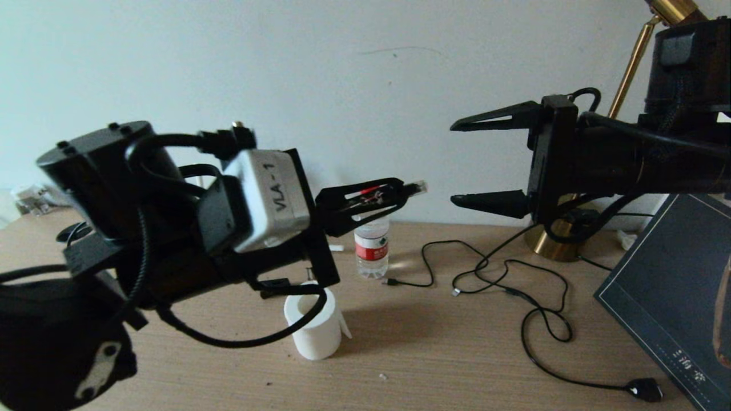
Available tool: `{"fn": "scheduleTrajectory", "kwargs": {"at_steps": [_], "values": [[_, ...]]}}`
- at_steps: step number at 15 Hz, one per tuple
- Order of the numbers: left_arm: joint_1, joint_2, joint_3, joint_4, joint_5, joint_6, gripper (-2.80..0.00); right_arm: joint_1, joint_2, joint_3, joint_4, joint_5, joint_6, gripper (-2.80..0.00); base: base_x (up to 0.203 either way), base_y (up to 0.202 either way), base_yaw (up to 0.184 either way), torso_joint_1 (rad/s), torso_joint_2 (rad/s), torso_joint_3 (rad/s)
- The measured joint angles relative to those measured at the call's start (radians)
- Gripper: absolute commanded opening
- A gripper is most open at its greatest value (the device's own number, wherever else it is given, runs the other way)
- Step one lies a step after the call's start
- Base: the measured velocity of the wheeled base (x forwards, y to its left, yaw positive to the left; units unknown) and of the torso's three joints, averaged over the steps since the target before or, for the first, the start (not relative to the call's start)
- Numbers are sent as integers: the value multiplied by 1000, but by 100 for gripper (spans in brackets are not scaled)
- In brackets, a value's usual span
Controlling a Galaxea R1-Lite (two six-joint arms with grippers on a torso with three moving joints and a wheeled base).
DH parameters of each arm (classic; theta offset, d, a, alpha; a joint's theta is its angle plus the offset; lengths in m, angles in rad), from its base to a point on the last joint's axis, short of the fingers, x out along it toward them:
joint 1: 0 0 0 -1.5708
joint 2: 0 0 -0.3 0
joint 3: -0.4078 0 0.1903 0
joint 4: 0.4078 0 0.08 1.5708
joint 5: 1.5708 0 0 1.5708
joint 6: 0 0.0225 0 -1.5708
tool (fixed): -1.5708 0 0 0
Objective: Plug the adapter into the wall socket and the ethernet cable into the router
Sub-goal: Align cable and router interface
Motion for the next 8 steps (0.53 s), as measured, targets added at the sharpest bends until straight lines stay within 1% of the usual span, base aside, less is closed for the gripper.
{"fn": "scheduleTrajectory", "kwargs": {"at_steps": [1, 3, 4, 5, 6, 7, 8], "values": [[0, -27, 15, 4, 16, -108, -280, -5, -26, 45, 2, -62, -85, 0, 0, 0, 0, 0, 0, 0], [0, -74, 33, 16, 70, -337, -280, -12, -89, 153, 5, -234, -284, 0, 0, 0, 0, 0, 0, 0], [0, -95, 39, 28, 95, -442, -280, -13, -120, 206, 5, -322, -378, 0, 0, 0, 0, 0, 0, 0], [1, -122, 44, 60, 122, -557, -280, -14, -160, 269, 4, -425, -487, 0, 0, 0, 0, 0, 0, 0], [1, -151, 47, 107, 144, -657, -280, -15, -202, 326, 3, -520, -588, 0, 0, 0, 0, 0, 0, 0], [2, -183, 48, 171, 160, -759, -280, -18, -247, 375, 2, -601, -678, 0, 0, 0, 0, 0, 0, 0], [4, -215, 48, 241, 171, -859, -280, -21, -301, 420, 2, -665, -754, -280, 0, 0, 0, 0, 0, 0]]}}
